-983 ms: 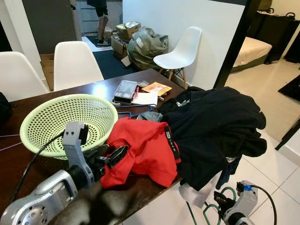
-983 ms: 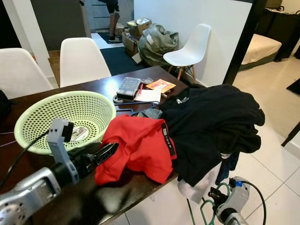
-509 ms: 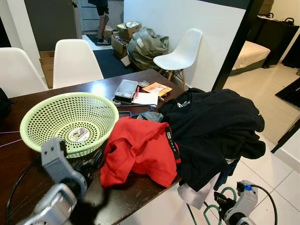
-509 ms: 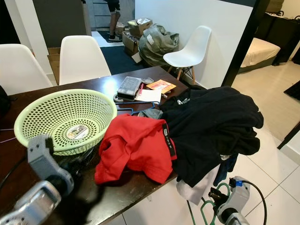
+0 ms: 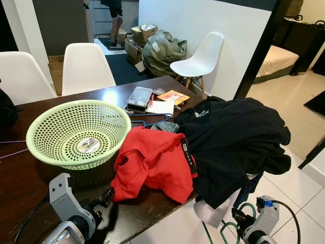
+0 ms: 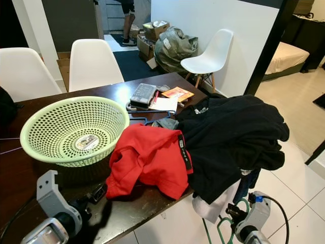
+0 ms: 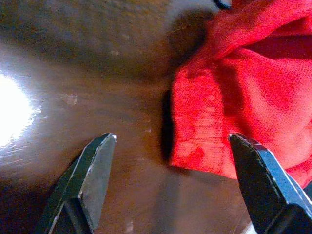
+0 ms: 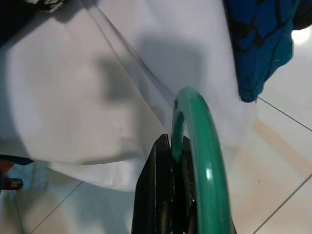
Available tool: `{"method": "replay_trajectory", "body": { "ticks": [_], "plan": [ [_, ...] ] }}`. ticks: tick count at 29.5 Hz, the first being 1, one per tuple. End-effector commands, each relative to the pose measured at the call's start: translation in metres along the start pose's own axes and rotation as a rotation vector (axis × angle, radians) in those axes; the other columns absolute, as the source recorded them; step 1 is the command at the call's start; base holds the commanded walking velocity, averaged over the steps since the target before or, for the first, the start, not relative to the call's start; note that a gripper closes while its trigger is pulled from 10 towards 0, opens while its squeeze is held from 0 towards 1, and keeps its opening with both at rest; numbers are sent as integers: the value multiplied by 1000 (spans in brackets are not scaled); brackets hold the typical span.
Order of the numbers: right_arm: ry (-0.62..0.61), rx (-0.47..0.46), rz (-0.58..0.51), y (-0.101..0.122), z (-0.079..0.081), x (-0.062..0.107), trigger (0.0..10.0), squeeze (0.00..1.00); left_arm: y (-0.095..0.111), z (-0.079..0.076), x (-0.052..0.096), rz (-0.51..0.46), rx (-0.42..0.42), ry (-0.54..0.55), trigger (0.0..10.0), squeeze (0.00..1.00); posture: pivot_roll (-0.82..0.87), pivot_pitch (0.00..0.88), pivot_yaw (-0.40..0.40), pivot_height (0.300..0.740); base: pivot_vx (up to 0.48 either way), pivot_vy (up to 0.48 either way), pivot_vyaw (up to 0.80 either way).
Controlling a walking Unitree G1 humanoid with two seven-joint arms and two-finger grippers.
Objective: Hang hanger
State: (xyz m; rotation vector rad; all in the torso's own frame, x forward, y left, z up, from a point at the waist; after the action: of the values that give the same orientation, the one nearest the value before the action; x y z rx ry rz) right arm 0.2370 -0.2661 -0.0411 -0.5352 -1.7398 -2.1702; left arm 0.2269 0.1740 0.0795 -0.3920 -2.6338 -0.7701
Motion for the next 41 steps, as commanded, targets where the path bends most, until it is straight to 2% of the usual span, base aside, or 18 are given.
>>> {"method": "replay_trajectory", "body": {
  "ticks": [1,11,12,13,26,28,29,30,31,32,33,34,35,36,37,39,40,41],
  "plan": [
    [-15,-9,6,-1,-3,1,10000,0,-8,-4,-7,41,27,-66,10000,0,83,0,-93,740,0,0,0],
    [-18,-10,3,-1,-3,1,10000,0,-8,-11,-25,57,-43,-120,10000,0,69,0,-94,740,0,0,0],
    [-18,-10,2,-1,-3,1,10000,0,-6,-11,-28,50,-44,-123,6235,0,65,0,-93,740,0,0,0],
    [-19,-10,2,-1,-3,1,10000,0,-3,-11,-29,40,-43,-126,0,0,61,0,-89,740,0,0,0],
    [-25,-12,-2,-1,-4,2,10000,0,4,-31,-28,19,-76,-242,0,0,62,0,-90,740,0,0,0],
    [-24,-12,0,-1,-4,2,10000,0,6,-49,-22,31,-93,-341,0,0,64,0,-93,740,0,0,0],
    [-24,-12,0,-1,-4,2,10000,0,6,-49,-22,31,-93,-341,0,0,64,0,-93,740,0,0,0],
    [-23,-12,1,-1,-4,2,10000,0,6,-57,-19,39,-101,-387,0,0,64,0,-93,740,0,0,0],
    [-23,-11,2,-1,-4,2,10000,0,7,-77,-11,57,-108,-497,0,0,64,0,-94,740,0,0,0],
    [-23,-11,2,-1,-4,2,10000,0,7,-77,-11,57,-108,-497,0,0,64,0,-94,740,0,0,0],
    [-23,-11,3,-1,-4,2,10000,0,8,-98,0,80,-123,-622,0,0,64,0,-94,740,0,0,0],
    [-23,-11,3,-1,-4,2,10000,0,8,-98,0,80,-123,-622,0,0,64,0,-94,740,0,0,0],
    [-23,-11,4,-1,-4,2,10000,0,9,-118,11,102,-138,-740,0,0,63,0,-93,740,0,0,0],
    [-23,-11,4,-1,-4,2,10000,0,9,-118,11,102,-138,-740,0,0,63,0,-93,740,0,0,0],
    [-24,-11,4,-1,-4,2,10000,0,9,-134,22,119,-155,-840,0,0,63,0,-93,740,0,0,0],
    [-24,-11,4,-1,-4,2,10000,0,9,-142,28,127,-166,-890,0,0,63,0,-93,740,0,0,0],
    [-25,-12,5,-1,-5,1,10000,0,16,-161,36,110,-182,-992,353,0,64,0,-97,740,0,0,0],
    [-26,-12,5,0,-4,1,10000,0,24,-178,39,80,-189,-1069,2275,0,61,0,-96,740,0,0,0]
  ]
}}
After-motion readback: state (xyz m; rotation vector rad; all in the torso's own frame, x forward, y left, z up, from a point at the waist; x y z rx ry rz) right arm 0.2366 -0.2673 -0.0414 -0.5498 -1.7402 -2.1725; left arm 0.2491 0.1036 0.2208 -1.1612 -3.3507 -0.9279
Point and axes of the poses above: a point about 5 cm out from each wrist's last joint towards the gripper, its own x axis pointing back from the gripper into the wrist, its own y axis along the axis of the wrist's last joint, z = x × y, the point moved 2 cm from there along -x, pointing out of the wrist towards the gripper, and after that the axes turned 14 degrees about x, right-handed, at the moved point
